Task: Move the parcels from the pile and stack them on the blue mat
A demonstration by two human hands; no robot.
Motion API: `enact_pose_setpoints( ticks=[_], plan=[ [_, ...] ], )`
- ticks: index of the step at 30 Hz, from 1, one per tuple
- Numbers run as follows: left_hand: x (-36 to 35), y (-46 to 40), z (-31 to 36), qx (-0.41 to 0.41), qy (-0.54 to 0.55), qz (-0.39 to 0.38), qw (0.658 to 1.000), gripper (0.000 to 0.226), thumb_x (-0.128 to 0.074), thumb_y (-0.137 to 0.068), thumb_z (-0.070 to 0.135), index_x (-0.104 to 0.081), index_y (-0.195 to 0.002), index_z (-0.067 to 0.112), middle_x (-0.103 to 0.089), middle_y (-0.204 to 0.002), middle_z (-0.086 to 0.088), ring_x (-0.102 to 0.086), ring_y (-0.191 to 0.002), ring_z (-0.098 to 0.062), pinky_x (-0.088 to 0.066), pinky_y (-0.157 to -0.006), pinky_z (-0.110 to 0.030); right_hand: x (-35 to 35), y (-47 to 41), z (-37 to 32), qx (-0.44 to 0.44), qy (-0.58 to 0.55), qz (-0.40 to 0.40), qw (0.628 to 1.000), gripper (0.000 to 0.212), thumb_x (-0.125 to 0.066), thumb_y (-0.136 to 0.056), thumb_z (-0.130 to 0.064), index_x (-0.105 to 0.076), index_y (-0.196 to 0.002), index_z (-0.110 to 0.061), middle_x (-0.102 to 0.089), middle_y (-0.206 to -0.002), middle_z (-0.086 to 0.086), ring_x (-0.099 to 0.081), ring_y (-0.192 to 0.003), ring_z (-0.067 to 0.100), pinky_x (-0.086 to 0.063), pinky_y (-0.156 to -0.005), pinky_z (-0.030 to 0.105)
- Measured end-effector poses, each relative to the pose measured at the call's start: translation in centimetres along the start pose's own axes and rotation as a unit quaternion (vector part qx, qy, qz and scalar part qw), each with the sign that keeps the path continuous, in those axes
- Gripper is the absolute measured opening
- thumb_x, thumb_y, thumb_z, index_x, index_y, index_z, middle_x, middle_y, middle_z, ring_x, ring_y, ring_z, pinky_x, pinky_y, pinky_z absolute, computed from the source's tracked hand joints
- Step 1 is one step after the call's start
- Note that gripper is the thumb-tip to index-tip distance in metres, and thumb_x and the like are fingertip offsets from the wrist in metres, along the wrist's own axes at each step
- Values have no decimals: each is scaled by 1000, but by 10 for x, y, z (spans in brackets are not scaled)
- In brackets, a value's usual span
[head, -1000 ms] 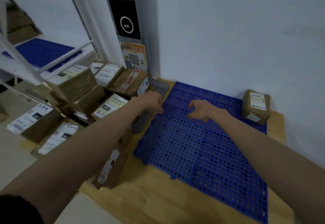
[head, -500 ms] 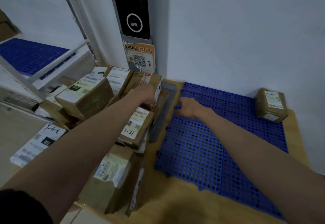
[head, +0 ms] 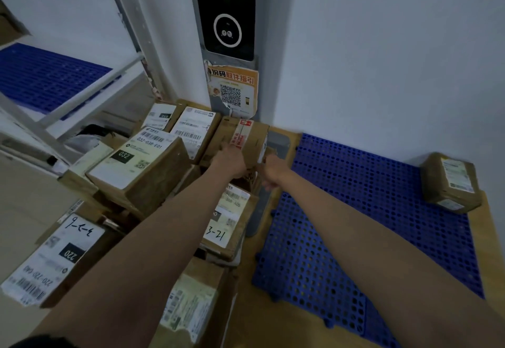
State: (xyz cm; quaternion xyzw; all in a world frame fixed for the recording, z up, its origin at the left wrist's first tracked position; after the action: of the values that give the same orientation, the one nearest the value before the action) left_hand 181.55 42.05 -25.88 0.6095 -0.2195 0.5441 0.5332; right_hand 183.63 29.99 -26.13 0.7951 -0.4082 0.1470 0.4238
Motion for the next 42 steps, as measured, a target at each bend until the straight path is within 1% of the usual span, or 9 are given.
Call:
enact_pose_setpoints(
  ticks=[6, 13, 17, 21, 27, 29, 32, 37, 42],
  plan=[
    [-7, -13, -14, 20, -45, -22, 999, 58, -50, -94, 16, -28, -144, 0, -26, -147, -24, -31, -133, -42, -34, -109, -52, -24, -21, -1, 13, 6, -18, 1000, 32, -44, -101, -15, -55, -125, 3, -59, -121, 23, -63, -105, 36, -55, -89, 46],
    [-3, -14, -19, 64, -36, 17, 997, 78, -57, -94, 37, -19, -147, -5, -22, -150, -27, -23, -138, -43, -30, -111, -50, -24, -33, 8, 7, -19, -45, 999, 21, -45, -100, -7, -56, -115, 4, -60, -123, 26, -61, -112, 38, -52, -94, 48],
    [1, -19, -18, 80, -35, 26, 996, 91, -69, -85, 41, -19, -146, -4, -27, -149, -28, -27, -138, -42, -28, -112, -47, -24, -35, 9, 3, -32, -50, 998, 29, -44, -100, -6, -49, -124, 10, -59, -122, 25, -61, -109, 35, -51, -96, 44],
    [7, -19, -19, 85, -31, 31, 995, 109, -76, -81, 35, -3, -151, -5, -15, -153, -28, -18, -142, -42, -21, -116, -47, -22, -30, 12, 7, -127, -66, 990, 20, -51, -97, -14, -50, -118, -15, -63, -106, 15, -63, -100, 31, -56, -85, 42],
    [21, -10, -1, 29, 14, 52, 998, 129, -89, -65, 26, 2, -150, -5, -3, -150, -25, -15, -140, -47, -27, -115, -53, -9, -21, 20, 17, -187, -72, 980, 23, -61, -86, -1, -61, -105, -16, -62, -87, 3, -58, -83, 16, -55, -69, 26],
    [29, -5, 8, 9, 27, 62, 998, 135, -94, -57, 26, 1, -149, -5, -4, -149, -24, -17, -139, -48, -29, -113, -54, 0, -12, 21, 20, -220, -72, 973, 28, -61, -88, 0, -57, -107, -19, -61, -88, 1, -59, -86, 15, -56, -74, 27],
    [39, 4, 24, -19, 15, 73, 997, 139, -95, -52, 33, -2, -149, -3, -5, -149, -23, -17, -139, -45, -25, -115, -50, 19, 1, 29, 31, -228, -50, 972, 35, -63, -89, -4, -54, -121, -18, -64, -101, 4, -60, -87, 16, -55, -56, 18],
    [36, 23, 63, -75, 24, 91, 993, 129, -95, -50, 37, -17, -145, 0, -11, -147, -20, -25, -136, -36, -28, -116, -44, 56, 21, 64, 42, -216, 8, 976, 45, -68, -84, -3, -58, -128, -9, -67, -117, 13, -66, -101, 23, -57, -85, 33],
    [12, 38, 110, -132, 50, 55, 988, 120, -94, -55, 36, -21, -145, 7, -14, -148, -15, -26, -138, -34, -27, -117, -42, 97, 49, 121, 21, -203, 35, 978, 40, -70, -83, -2, -64, -122, -7, -69, -113, 14, -67, -103, 27, -55, -92, 43]
  ],
)
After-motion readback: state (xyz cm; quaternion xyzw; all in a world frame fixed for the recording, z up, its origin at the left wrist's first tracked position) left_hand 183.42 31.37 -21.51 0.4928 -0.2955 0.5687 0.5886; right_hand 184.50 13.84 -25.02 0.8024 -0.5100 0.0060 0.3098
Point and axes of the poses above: each hand's wrist, its own y-axis away from the middle knuckle, its own x-axis out of the back of the hand, z = x × y, the point moved 2 cm from there along -y, towards the middle knuckle
